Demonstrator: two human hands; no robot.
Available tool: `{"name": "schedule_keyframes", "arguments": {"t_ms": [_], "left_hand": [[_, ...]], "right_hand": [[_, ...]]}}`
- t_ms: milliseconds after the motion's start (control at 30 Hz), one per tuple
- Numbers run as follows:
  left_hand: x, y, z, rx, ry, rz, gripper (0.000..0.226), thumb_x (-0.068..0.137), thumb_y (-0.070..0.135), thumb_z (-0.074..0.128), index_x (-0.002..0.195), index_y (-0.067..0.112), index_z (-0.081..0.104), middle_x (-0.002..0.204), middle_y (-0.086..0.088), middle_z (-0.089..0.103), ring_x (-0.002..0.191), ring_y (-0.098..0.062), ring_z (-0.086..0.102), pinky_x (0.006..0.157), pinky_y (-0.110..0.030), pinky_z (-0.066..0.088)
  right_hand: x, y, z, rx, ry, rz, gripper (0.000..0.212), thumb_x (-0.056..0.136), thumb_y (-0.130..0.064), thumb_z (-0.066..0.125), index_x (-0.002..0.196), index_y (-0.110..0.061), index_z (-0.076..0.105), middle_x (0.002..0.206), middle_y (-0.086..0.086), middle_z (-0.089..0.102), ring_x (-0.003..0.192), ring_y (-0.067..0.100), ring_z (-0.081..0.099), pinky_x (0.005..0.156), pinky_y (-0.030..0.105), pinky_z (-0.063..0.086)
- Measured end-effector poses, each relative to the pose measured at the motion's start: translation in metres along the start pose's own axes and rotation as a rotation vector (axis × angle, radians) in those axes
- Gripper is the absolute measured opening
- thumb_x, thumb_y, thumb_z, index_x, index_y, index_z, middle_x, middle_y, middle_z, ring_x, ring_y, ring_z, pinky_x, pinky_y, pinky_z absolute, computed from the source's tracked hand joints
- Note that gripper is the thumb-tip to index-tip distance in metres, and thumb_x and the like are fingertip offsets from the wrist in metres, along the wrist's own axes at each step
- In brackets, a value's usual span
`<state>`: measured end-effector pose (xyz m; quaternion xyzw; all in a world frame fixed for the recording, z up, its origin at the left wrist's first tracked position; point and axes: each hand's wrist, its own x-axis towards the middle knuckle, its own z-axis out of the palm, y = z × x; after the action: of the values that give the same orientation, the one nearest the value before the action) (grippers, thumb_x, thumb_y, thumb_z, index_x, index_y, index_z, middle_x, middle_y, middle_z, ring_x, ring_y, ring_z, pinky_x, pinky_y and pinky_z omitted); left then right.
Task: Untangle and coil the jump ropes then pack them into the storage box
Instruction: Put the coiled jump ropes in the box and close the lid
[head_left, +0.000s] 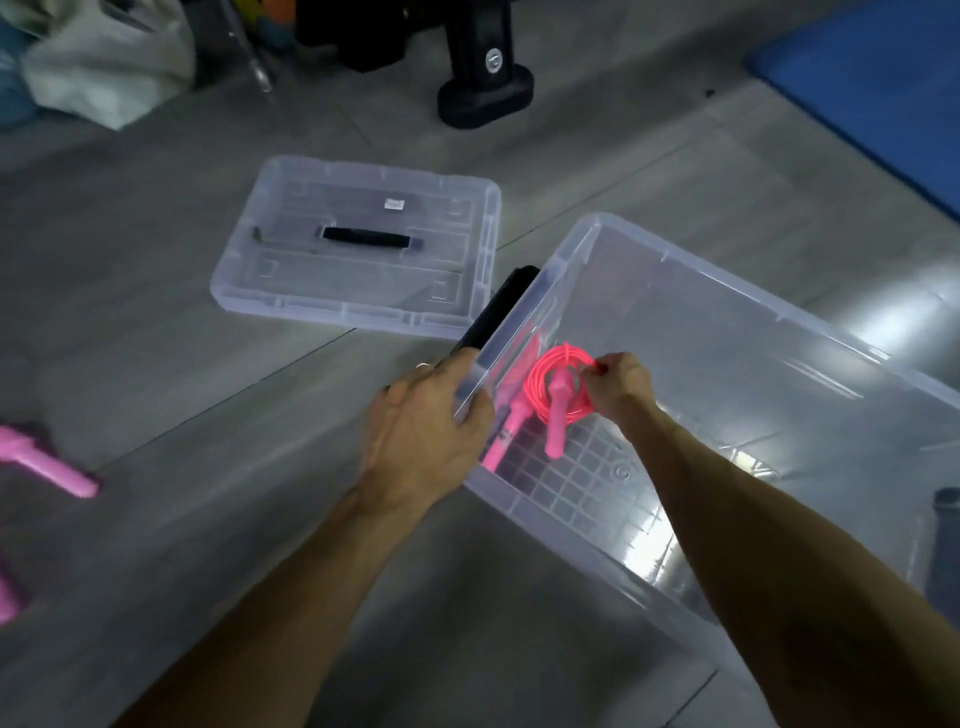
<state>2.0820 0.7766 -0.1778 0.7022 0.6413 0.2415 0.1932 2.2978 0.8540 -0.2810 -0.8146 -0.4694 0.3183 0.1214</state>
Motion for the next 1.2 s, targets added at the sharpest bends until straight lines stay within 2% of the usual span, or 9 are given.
{"name": "schedule_keyframes", "arguments": {"t_ms": [100,200,333,567,700,867,967,1067,1200], "left_hand": [[0.002,0.000,0.002,-0.014,-0.012,0.001,0.041,0.087,0.032,0.048,0.122,0.014,0.059,0.112,-0.007,0.069,0.100,-0.027,0.064,0.090,-0.036,0.049],[-0.005,0.002,-0.004,0.014,-0.013,-0.023,0.032,0.088,0.028,0.054,0.116,0.015,0.062,0.106,-0.006,0.069,0.096,-0.026,0.063,0.085,-0.034,0.049],[-0.028,0.007,-0.032,0.067,0.004,-0.021,0.023,0.084,0.027,0.057,0.103,0.015,0.065,0.097,-0.004,0.069,0.092,-0.026,0.062,0.080,-0.035,0.048],[-0.086,-0.006,-0.126,0.254,-0.115,0.031,0.024,0.089,0.038,0.050,0.102,0.022,0.062,0.105,0.003,0.065,0.099,-0.022,0.060,0.080,-0.030,0.045],[-0.114,-0.028,-0.206,0.316,-0.170,0.012,0.028,0.086,0.039,0.048,0.103,0.022,0.062,0.103,0.001,0.065,0.097,-0.022,0.060,0.082,-0.032,0.047],[-0.157,-0.085,-0.299,0.376,-0.091,-0.037,0.030,0.084,0.041,0.052,0.103,0.022,0.063,0.102,0.002,0.067,0.098,-0.022,0.061,0.083,-0.033,0.047],[-0.185,-0.128,-0.336,0.449,-0.099,-0.092,0.035,0.079,0.048,0.045,0.100,0.026,0.063,0.099,0.003,0.067,0.099,-0.021,0.059,0.081,-0.031,0.043],[-0.218,-0.176,-0.351,0.432,-0.042,-0.168,0.025,0.077,0.043,0.048,0.089,0.028,0.063,0.093,0.004,0.069,0.093,-0.022,0.062,0.073,-0.029,0.041],[-0.258,-0.249,-0.337,0.398,0.067,-0.369,0.050,0.067,0.055,0.030,0.086,0.025,0.064,0.088,0.004,0.070,0.086,-0.023,0.065,0.068,-0.031,0.049]], "right_hand": [[-0.003,0.002,-0.006,-0.013,-0.005,-0.008,0.028,0.086,-0.025,0.057,0.093,-0.002,0.070,0.093,0.020,0.071,0.094,0.034,0.065,0.081,0.033,0.048],[-0.022,0.000,-0.019,-0.048,0.013,-0.061,0.033,0.087,-0.028,0.058,0.109,-0.004,0.064,0.106,0.017,0.069,0.104,0.034,0.062,0.087,0.034,0.046],[-0.064,-0.023,-0.049,-0.098,0.067,-0.299,0.037,0.088,-0.031,0.059,0.118,-0.008,0.061,0.109,0.012,0.069,0.105,0.030,0.062,0.088,0.029,0.044],[-0.171,-0.112,-0.082,-0.227,0.014,-0.646,0.025,0.088,-0.033,0.054,0.104,-0.016,0.063,0.102,0.005,0.066,0.093,0.027,0.062,0.075,0.028,0.042],[-0.238,-0.172,-0.075,-0.277,-0.011,-0.785,0.035,0.089,-0.036,0.055,0.115,-0.014,0.062,0.113,0.010,0.065,0.104,0.028,0.061,0.086,0.031,0.045],[-0.314,-0.257,-0.036,-0.266,-0.023,-0.947,0.036,0.088,-0.036,0.057,0.116,-0.014,0.062,0.117,0.008,0.065,0.109,0.027,0.059,0.093,0.034,0.047],[-0.347,-0.305,0.005,-0.279,-0.031,-1.063,0.035,0.089,-0.034,0.056,0.118,-0.014,0.061,0.118,0.008,0.063,0.111,0.027,0.057,0.092,0.033,0.043],[-0.371,-0.346,0.056,-0.303,-0.090,-1.171,0.035,0.089,-0.034,0.055,0.117,-0.014,0.060,0.118,0.008,0.062,0.111,0.026,0.055,0.091,0.032,0.043],[-0.388,-0.392,0.137,-0.400,-0.190,-1.287,0.031,0.088,-0.031,0.055,0.112,-0.014,0.062,0.113,0.009,0.063,0.107,0.029,0.056,0.089,0.033,0.043]]}}
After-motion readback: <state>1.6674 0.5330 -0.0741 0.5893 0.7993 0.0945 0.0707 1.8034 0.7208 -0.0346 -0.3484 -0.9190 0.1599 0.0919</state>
